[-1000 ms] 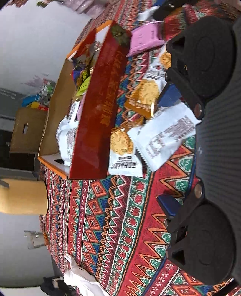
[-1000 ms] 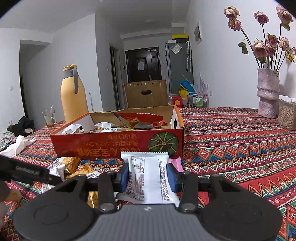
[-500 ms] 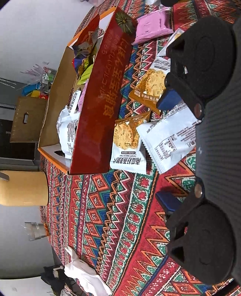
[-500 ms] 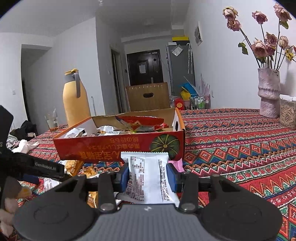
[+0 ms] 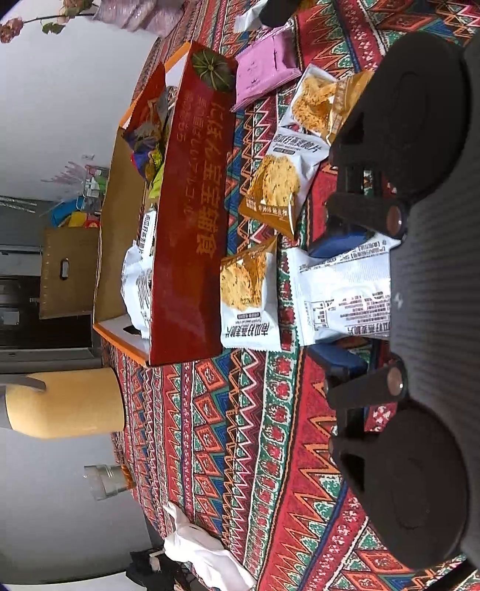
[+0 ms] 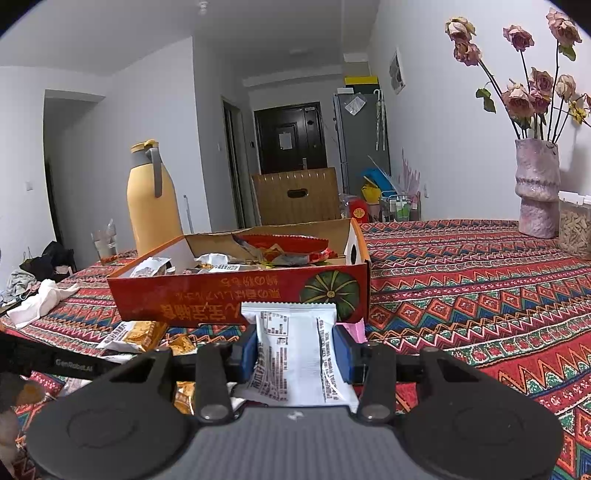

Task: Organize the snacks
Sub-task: 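Grasp a white printed packet with the left tool while the right tool holds its packet, then carry both white packets over the orange box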

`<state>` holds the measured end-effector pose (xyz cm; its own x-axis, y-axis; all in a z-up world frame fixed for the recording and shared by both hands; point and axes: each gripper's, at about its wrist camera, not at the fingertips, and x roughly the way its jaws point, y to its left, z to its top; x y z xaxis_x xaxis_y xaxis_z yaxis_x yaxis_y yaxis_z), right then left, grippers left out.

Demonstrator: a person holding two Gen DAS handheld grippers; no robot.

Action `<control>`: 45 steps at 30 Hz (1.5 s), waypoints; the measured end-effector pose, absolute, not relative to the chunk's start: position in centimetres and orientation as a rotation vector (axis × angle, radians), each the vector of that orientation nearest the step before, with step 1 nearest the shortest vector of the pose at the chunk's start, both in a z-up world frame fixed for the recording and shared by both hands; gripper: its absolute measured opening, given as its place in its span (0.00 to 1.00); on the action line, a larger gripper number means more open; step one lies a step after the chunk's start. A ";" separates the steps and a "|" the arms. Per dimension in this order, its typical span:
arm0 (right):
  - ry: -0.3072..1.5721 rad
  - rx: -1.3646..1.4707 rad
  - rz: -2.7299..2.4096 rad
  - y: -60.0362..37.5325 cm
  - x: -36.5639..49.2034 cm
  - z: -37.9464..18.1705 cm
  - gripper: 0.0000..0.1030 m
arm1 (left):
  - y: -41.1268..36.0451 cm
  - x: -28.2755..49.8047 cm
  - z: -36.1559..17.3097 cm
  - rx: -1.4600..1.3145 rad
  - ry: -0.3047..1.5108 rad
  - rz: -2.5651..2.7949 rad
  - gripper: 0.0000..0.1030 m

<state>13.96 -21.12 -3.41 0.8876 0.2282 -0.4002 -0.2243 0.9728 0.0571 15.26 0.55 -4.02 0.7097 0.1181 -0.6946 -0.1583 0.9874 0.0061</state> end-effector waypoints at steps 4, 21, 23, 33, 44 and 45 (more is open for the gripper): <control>0.417 0.007 0.233 -21.1 14.0 -3.4 0.40 | 0.7 15.1 -3.8 -0.067 0.758 0.142 0.49; 0.338 -0.075 0.257 -18.8 14.1 -0.1 0.40 | 0.4 14.4 1.4 -0.057 0.611 0.078 0.49; 0.318 -0.089 0.263 -18.2 14.6 0.6 0.40 | 0.5 14.7 2.2 -0.056 0.590 0.076 0.49; 0.278 -0.109 0.278 -15.7 18.9 3.2 0.40 | 0.3 17.3 6.2 -0.061 0.490 0.061 0.49; 0.264 -0.087 0.255 -14.0 25.3 4.0 0.41 | 1.1 23.8 8.5 -0.132 0.438 0.077 0.49; 0.264 -0.079 0.250 -13.9 25.9 3.9 0.41 | 1.2 24.6 8.4 -0.143 0.437 0.081 0.49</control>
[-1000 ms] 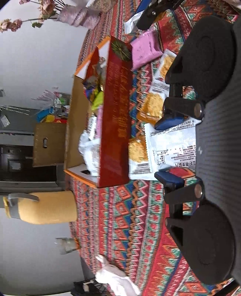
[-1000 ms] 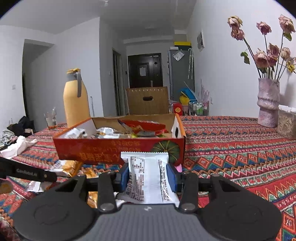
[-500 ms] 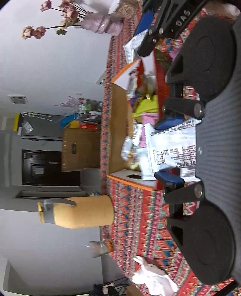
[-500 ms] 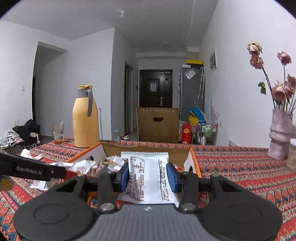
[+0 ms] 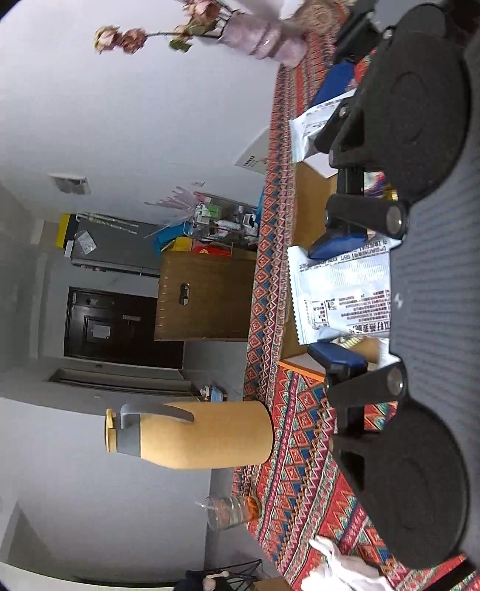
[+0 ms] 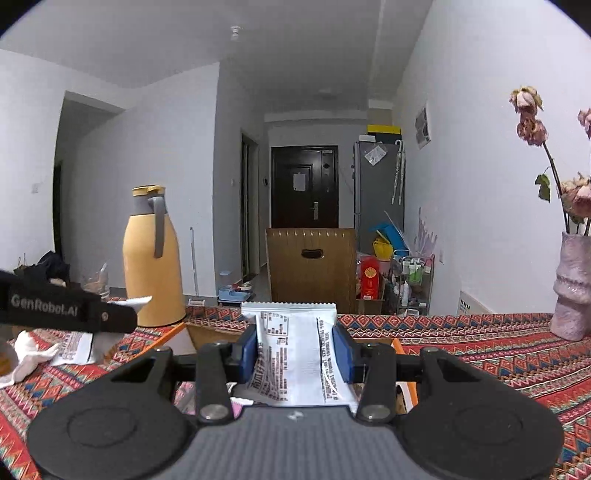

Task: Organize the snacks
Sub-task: 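Carry both white packets over the orange box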

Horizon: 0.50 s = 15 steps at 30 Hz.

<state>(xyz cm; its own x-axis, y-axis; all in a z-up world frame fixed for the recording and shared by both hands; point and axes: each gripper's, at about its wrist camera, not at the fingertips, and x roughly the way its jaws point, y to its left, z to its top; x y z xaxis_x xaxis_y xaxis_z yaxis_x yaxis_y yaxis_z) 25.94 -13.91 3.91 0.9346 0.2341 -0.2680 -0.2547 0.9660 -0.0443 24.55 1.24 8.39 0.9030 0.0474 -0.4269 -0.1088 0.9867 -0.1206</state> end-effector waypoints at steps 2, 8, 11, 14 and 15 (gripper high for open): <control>0.252 -0.059 0.231 -13.9 27.1 3.6 0.40 | 1.6 25.9 7.9 -0.163 0.436 0.097 0.49; 0.274 -0.029 0.221 -14.5 29.4 1.7 0.40 | 2.6 27.7 4.8 -0.176 0.442 0.121 0.49; 0.299 -0.027 0.223 -14.6 30.0 0.9 0.40 | 3.1 28.3 4.0 -0.188 0.470 0.121 0.49; 0.319 -0.047 0.226 -14.4 30.2 0.1 0.40 | 3.2 28.4 3.4 -0.193 0.472 0.099 0.51; 0.326 -0.052 0.227 -14.3 30.2 -0.1 0.41 | 3.2 28.4 3.2 -0.194 0.472 0.094 0.51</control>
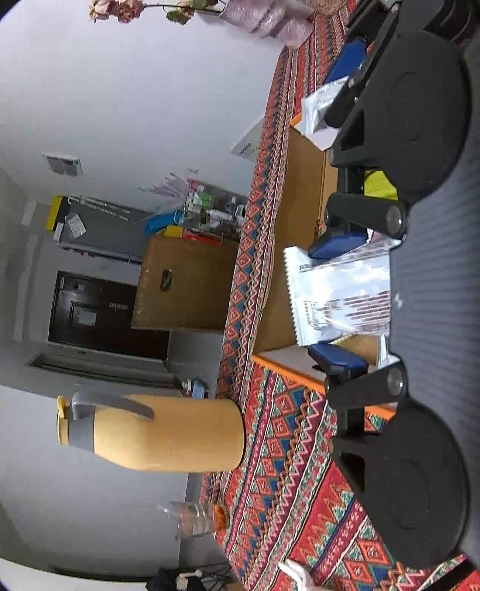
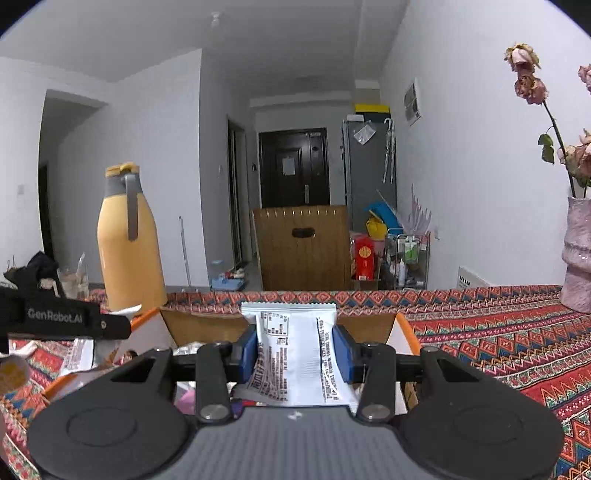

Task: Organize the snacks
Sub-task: 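Carry both white packets over the orange box, then open both tools to drop the packets into the box, then withdraw both tools from the box toward the snack pile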

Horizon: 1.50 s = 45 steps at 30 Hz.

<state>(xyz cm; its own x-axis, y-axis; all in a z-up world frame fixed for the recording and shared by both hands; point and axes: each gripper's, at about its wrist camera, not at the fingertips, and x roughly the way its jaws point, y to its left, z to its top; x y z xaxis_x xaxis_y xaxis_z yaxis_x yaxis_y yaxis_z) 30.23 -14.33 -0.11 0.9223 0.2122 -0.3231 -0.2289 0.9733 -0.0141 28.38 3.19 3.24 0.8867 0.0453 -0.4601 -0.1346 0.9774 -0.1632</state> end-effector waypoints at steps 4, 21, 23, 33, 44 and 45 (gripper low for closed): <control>0.355 -0.066 0.222 -14.1 30.3 -0.7 0.46 | 3.4 28.0 3.0 -0.210 0.456 0.089 0.81; 0.340 0.016 0.153 -15.5 29.6 0.3 1.00 | 3.2 26.6 4.9 -0.225 0.399 0.111 1.00; 0.331 0.018 0.160 -15.5 29.2 0.9 1.00 | 3.0 26.2 5.5 -0.217 0.389 0.116 1.00; 0.301 0.008 0.180 -16.1 26.0 3.6 1.00 | 2.7 23.1 7.2 -0.193 0.400 0.112 1.00; 0.386 -0.022 0.232 -17.5 21.0 2.6 1.00 | 3.4 18.2 5.0 -0.135 0.491 0.103 1.00; 0.403 -0.031 0.240 -17.4 20.6 2.2 1.00 | 3.4 17.8 4.6 -0.131 0.503 0.102 1.00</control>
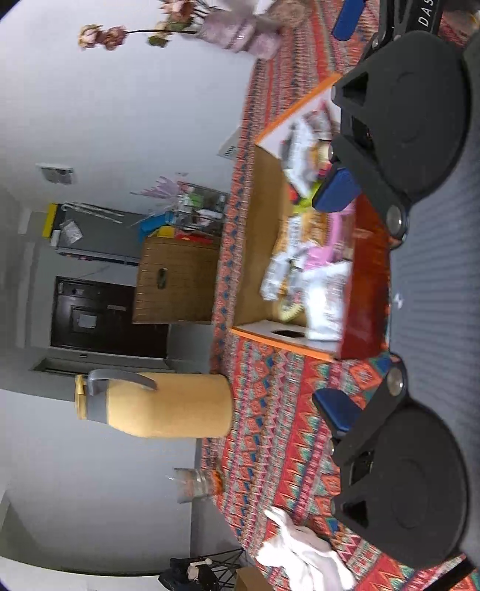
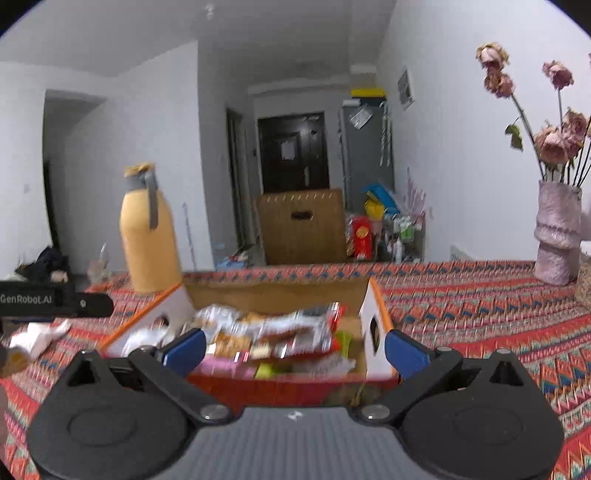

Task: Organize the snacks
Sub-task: 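Withdraw both tools from the box toward the snack pile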

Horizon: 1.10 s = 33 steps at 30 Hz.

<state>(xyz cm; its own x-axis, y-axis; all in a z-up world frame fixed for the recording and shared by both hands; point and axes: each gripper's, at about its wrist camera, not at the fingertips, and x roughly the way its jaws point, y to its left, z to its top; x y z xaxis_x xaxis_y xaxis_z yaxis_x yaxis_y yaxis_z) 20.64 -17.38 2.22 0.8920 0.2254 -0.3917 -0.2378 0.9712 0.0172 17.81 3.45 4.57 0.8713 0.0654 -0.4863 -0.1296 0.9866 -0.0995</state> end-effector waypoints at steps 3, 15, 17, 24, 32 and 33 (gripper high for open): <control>0.451 -0.066 0.260 -17.0 19.5 1.1 1.00 | 3.9 16.6 3.1 -0.119 0.544 0.100 1.00; 0.634 -0.105 0.229 -14.9 17.8 -3.0 1.00 | 4.7 13.4 -2.1 -0.097 0.622 0.120 1.00; 0.658 -0.100 0.200 -14.3 18.3 -3.5 1.00 | 4.7 13.4 -2.7 -0.092 0.616 0.131 1.00; 0.735 -0.096 0.116 -13.0 19.8 -5.0 1.00 | 5.5 13.3 -2.7 -0.140 0.608 0.135 1.00; 0.756 -0.132 0.129 -14.6 18.3 -5.9 0.86 | 5.8 13.0 -2.7 -0.164 0.593 0.132 1.00; 0.754 -0.123 0.134 -15.0 18.0 -5.9 0.81 | 5.9 12.9 -2.7 -0.169 0.591 0.132 1.00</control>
